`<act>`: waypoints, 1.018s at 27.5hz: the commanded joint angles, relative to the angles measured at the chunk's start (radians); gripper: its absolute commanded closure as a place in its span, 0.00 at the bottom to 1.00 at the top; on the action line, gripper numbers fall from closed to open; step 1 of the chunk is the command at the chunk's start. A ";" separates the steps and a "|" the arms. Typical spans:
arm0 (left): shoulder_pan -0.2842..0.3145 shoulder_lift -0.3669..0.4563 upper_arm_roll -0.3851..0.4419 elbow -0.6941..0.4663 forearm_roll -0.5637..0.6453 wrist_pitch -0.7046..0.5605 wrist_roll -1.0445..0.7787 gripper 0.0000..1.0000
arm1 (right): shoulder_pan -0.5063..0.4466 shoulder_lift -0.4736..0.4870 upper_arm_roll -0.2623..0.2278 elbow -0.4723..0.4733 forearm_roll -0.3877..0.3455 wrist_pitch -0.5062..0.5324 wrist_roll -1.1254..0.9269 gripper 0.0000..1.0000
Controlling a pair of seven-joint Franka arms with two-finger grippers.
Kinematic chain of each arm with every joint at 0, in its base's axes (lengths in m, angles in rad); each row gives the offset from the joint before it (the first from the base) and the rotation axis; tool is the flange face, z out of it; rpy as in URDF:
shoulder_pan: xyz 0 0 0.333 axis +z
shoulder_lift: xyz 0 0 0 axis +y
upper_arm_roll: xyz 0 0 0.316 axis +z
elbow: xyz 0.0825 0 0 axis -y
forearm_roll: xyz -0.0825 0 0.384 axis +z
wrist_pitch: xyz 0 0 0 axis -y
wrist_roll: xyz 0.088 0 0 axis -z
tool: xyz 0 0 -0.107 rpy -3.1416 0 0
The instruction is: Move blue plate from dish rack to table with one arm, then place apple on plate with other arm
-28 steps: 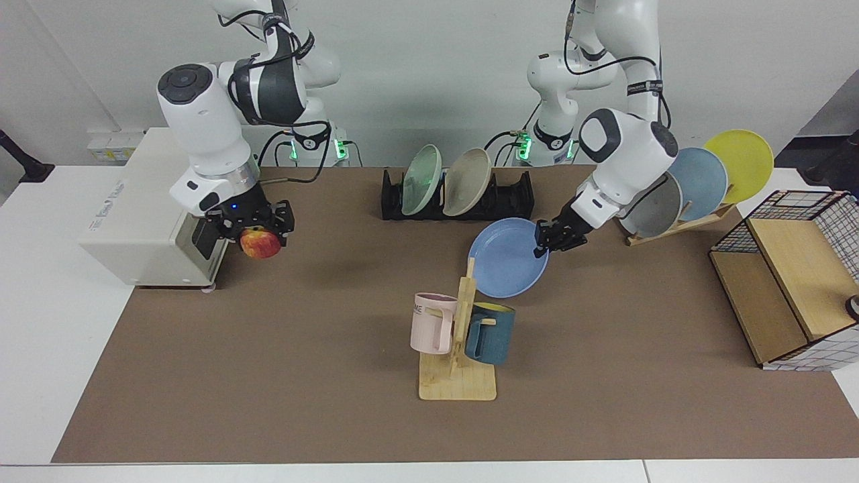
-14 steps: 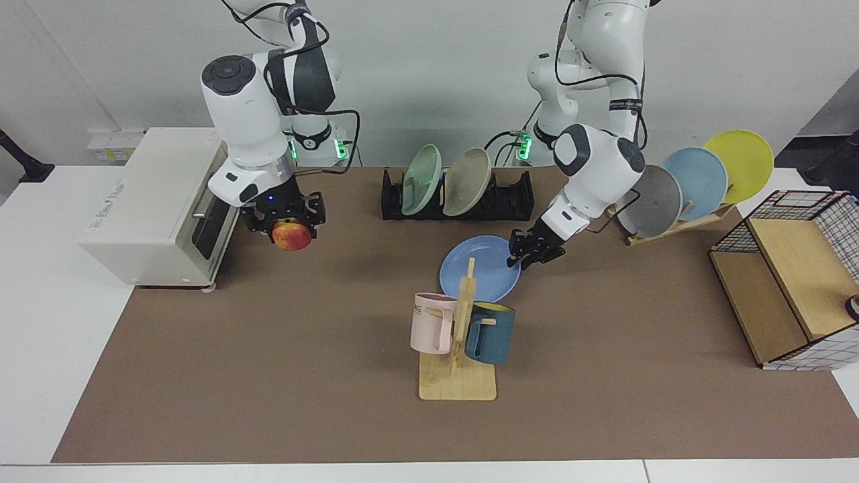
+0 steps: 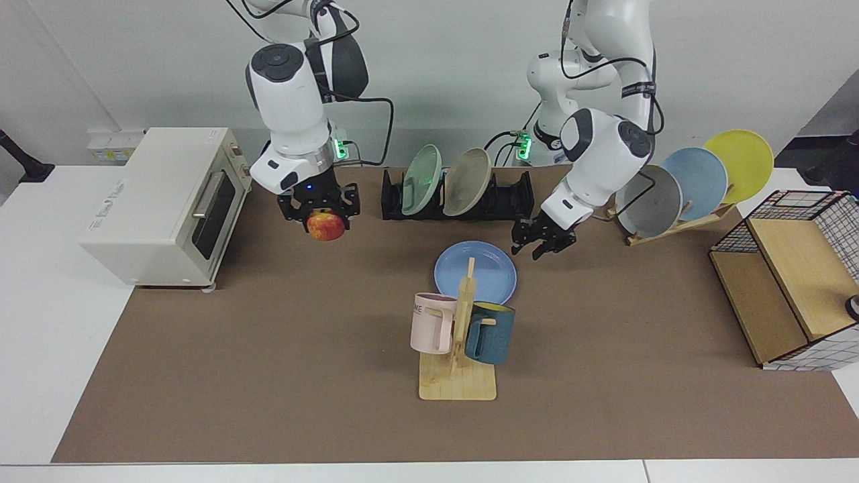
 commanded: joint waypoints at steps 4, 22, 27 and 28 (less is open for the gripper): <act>0.017 -0.050 0.034 0.248 0.318 -0.409 -0.028 0.20 | 0.134 -0.004 -0.002 -0.010 -0.009 -0.001 0.231 1.00; 0.007 -0.047 0.097 0.512 0.373 -0.641 0.038 0.02 | 0.389 0.300 -0.002 0.095 -0.003 0.192 0.657 1.00; 0.005 -0.056 0.097 0.505 0.384 -0.642 0.049 0.01 | 0.397 0.372 -0.002 0.119 0.004 0.252 0.685 1.00; 0.005 -0.058 0.097 0.503 0.382 -0.642 0.053 0.01 | 0.397 0.383 -0.002 0.119 0.004 0.268 0.685 1.00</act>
